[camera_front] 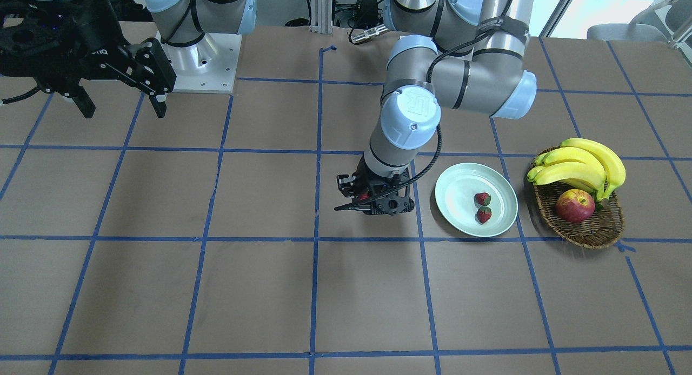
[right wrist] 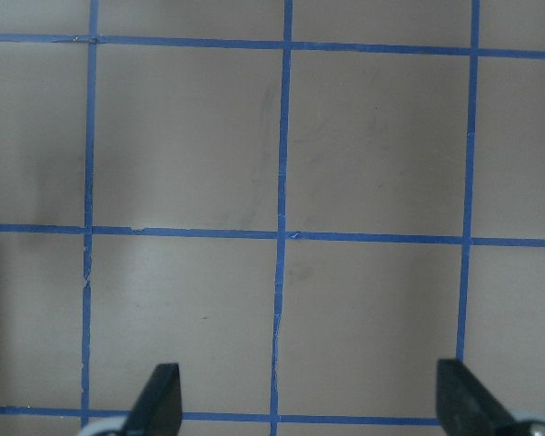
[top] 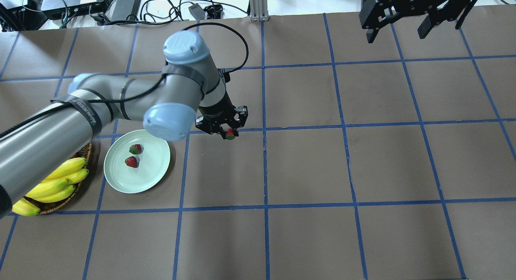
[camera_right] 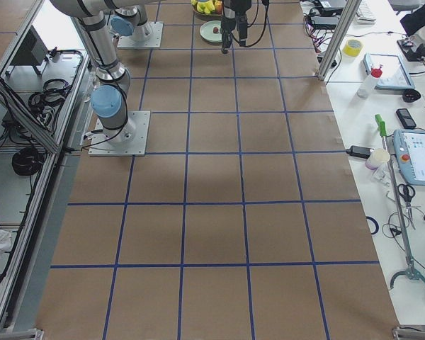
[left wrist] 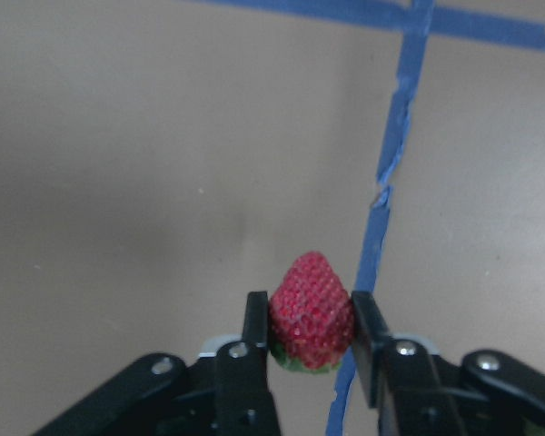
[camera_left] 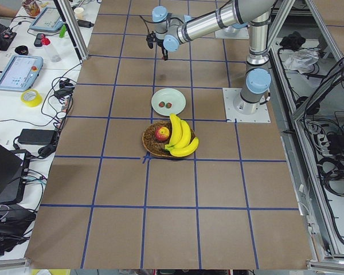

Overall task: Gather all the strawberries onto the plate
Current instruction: 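Carry it over the plate and open the left gripper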

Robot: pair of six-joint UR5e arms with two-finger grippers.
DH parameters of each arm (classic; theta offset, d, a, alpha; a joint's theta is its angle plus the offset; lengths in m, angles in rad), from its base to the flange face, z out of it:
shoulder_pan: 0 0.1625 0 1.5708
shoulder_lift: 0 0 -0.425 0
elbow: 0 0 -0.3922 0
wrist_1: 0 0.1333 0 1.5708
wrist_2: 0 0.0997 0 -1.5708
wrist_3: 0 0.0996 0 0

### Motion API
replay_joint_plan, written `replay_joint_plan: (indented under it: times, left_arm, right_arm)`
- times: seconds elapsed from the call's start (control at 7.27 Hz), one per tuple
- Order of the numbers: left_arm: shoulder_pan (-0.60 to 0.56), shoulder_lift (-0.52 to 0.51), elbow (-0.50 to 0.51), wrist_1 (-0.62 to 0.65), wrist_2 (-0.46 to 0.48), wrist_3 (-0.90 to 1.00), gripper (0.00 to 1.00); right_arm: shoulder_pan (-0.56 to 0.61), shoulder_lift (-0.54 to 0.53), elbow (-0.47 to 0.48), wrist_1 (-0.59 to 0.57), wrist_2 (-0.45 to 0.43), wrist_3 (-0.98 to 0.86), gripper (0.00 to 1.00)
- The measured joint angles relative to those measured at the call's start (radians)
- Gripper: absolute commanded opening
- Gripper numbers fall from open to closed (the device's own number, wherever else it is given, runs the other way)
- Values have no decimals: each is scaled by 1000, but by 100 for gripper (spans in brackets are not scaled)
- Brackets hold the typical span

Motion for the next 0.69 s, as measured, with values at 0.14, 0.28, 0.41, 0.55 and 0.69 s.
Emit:
replay_joint_plan:
  times: [0.14, 0.28, 0.41, 0.55, 0.69]
  left_arm:
    - [62, 10, 33, -79, 54, 62, 0]
    - [121, 14, 35, -114, 108, 119, 0]
    - [175, 16, 16, -125, 144, 180, 0]
    - [229, 15, -16, -127, 159, 236, 0]
    - [272, 14, -50, -126, 163, 273, 1]
  right_arm:
    - [1, 0, 0, 0, -1, 0, 100]
    - [1, 0, 0, -1, -1, -1, 100]
    - [1, 0, 0, -1, -1, -1, 100]
    - [1, 0, 0, -1, -1, -1, 100]
    - [1, 0, 0, -1, -1, -1, 100]
